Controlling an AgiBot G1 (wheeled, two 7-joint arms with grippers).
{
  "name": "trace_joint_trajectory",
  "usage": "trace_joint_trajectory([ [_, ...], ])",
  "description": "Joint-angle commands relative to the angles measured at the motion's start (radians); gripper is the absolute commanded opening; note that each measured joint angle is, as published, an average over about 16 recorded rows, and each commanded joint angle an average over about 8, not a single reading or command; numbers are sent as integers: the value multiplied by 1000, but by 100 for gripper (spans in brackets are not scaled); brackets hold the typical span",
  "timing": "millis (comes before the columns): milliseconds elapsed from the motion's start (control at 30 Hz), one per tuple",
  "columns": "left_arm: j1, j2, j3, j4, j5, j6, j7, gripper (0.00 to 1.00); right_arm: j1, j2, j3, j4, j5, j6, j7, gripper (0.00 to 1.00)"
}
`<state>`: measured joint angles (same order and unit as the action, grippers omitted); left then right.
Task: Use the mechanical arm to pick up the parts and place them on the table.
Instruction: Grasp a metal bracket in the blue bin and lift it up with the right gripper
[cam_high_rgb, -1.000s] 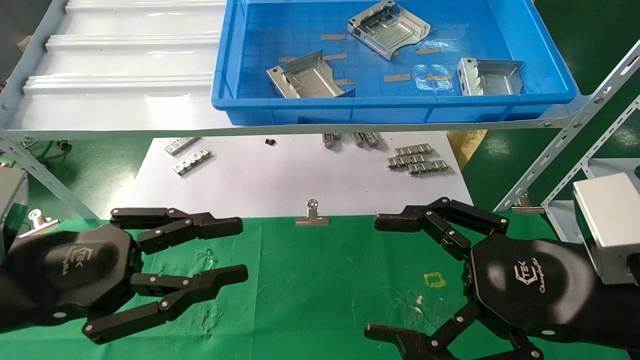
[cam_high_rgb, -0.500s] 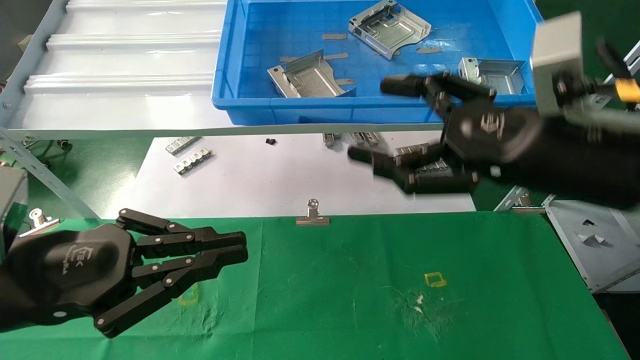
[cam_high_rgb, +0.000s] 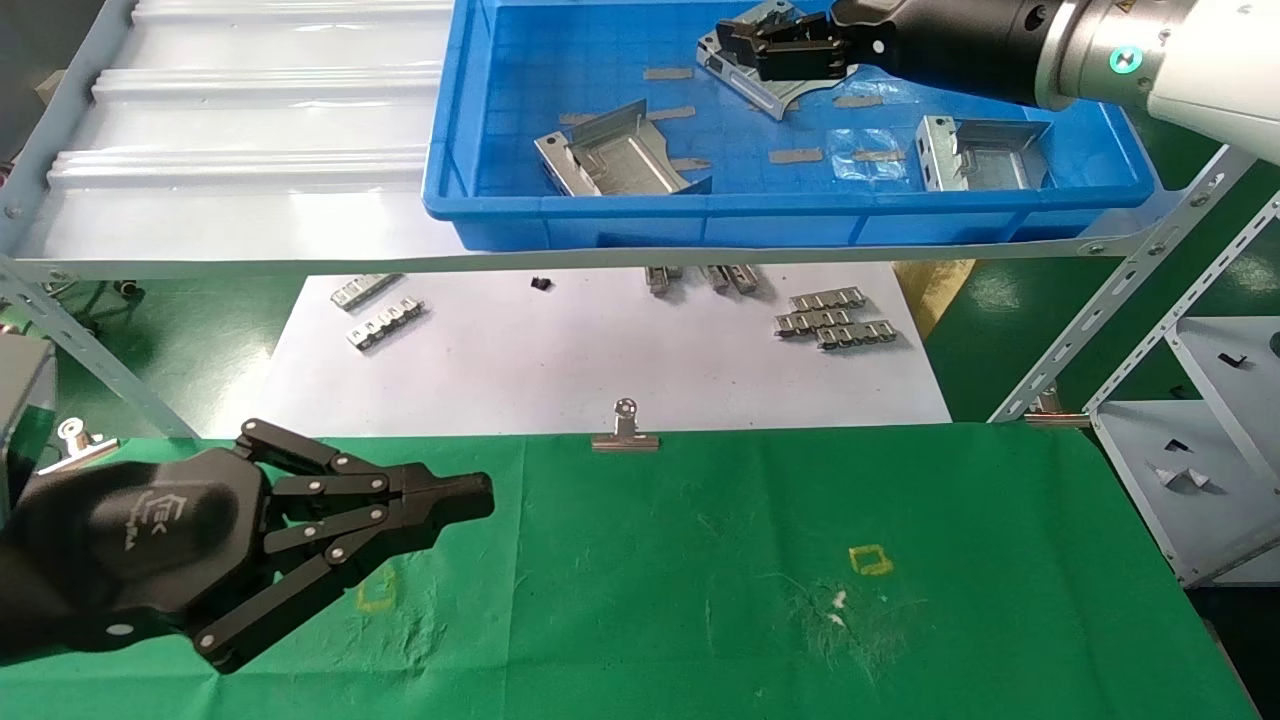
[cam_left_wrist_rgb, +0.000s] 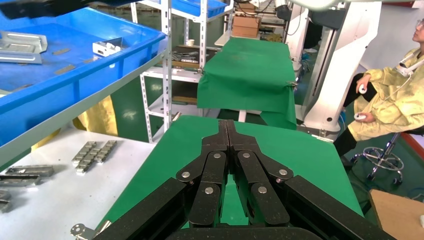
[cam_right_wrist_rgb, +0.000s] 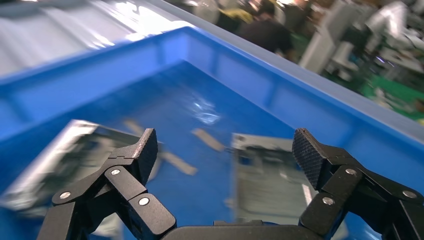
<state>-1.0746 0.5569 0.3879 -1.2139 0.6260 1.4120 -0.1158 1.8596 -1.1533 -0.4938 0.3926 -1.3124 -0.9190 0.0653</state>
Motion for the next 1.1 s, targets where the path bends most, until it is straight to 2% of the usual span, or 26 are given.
trace_joint_trajectory([
  [33, 0, 0, 0, 0, 0, 0, 0, 0, 55, -53, -20, -111, -44, 68, -22, 90],
  [67, 0, 0, 0, 0, 0, 0, 0, 0, 67, -76, -25, -147, -56, 104, -28, 81],
  [133, 0, 0, 0, 0, 0, 0, 0, 0, 87, -117, -35, -210, -76, 162, -37, 56],
  [233, 0, 0, 0, 0, 0, 0, 0, 0, 103, -163, -47, -275, -96, 204, -44, 19],
  [300, 0, 0, 0, 0, 0, 0, 0, 0, 107, -181, -55, -301, -105, 207, -45, 3],
  [333, 0, 0, 0, 0, 0, 0, 0, 0, 106, -189, -59, -310, -109, 204, -44, 0],
  [533, 0, 0, 0, 0, 0, 0, 0, 0, 92, -205, -76, -314, -119, 186, -19, 0],
  [1100, 0, 0, 0, 0, 0, 0, 0, 0, 55, -210, -126, -228, -91, 257, 33, 0],
])
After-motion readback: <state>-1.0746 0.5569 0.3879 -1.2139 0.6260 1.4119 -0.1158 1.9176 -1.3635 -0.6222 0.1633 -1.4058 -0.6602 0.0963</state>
